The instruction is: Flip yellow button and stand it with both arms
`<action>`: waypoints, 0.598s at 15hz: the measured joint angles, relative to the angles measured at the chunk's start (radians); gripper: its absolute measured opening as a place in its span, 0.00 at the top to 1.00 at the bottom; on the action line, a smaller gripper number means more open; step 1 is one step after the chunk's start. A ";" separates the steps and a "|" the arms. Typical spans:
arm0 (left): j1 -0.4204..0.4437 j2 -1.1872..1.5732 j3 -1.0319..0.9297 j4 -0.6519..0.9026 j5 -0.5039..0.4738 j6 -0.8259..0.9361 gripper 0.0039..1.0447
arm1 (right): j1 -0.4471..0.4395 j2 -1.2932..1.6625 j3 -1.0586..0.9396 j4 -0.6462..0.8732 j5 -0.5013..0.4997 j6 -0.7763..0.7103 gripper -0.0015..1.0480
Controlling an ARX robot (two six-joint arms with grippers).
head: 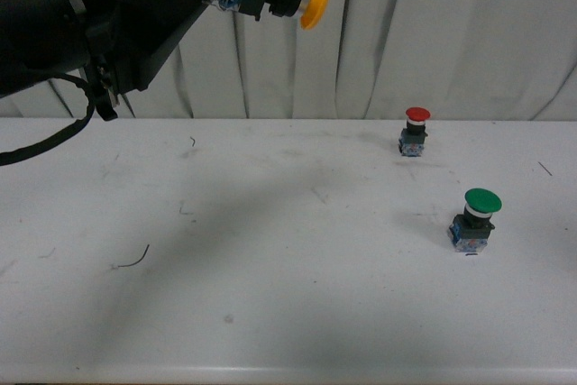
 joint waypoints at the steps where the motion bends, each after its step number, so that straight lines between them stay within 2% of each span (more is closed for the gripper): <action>1: 0.000 -0.002 0.000 -0.003 -0.003 0.006 0.73 | 0.136 0.375 0.404 -0.179 0.125 0.076 0.06; 3: 0.002 -0.002 0.000 -0.002 -0.007 0.006 0.73 | 0.193 0.436 0.562 -0.195 0.132 0.160 0.06; 4: 0.004 0.000 0.001 -0.002 -0.007 0.006 0.73 | 0.220 0.435 0.579 -0.170 0.102 0.222 0.06; 8: 0.002 0.023 0.007 -0.005 -0.005 0.006 0.73 | 0.325 0.439 0.473 0.011 -0.064 0.548 0.06; 9: 0.002 0.023 0.007 -0.003 -0.005 0.006 0.73 | 0.333 0.439 0.457 0.030 -0.074 0.573 0.06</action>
